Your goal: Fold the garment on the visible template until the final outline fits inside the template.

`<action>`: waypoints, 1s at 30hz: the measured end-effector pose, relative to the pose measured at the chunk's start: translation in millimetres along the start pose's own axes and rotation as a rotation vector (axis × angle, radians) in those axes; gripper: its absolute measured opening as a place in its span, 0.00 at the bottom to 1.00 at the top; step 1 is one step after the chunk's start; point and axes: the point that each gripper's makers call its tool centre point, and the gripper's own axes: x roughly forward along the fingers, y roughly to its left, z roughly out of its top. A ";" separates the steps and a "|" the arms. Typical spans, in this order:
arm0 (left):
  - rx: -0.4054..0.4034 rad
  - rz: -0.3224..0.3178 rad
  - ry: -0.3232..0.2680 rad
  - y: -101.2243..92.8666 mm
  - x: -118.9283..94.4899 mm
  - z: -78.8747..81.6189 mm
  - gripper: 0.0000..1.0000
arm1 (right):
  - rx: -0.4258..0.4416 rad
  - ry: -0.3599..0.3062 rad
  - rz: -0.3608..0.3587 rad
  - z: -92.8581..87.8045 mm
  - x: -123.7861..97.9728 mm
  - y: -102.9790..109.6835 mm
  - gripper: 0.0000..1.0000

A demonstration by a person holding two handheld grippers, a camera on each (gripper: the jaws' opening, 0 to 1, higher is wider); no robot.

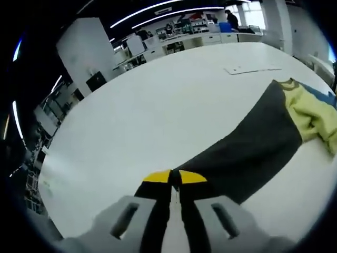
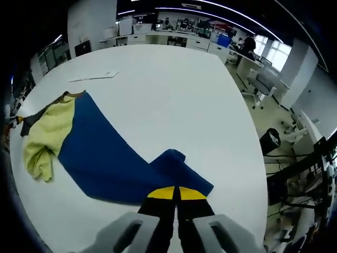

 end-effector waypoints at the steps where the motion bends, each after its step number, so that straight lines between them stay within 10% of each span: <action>1: -0.009 -0.005 -0.008 -1.9 -2.7 -0.1 0.13 | 0.002 -0.002 0.003 0.1 -0.3 0.4 0.00; 15: -0.087 -0.152 -0.167 -35.4 -41.3 5.5 0.74 | 0.005 -0.146 0.208 29.7 -30.5 72.5 0.79; 30: -0.005 -0.265 -0.234 -74.6 -90.2 4.7 0.99 | -0.184 -0.211 0.485 38.4 -57.8 203.8 1.00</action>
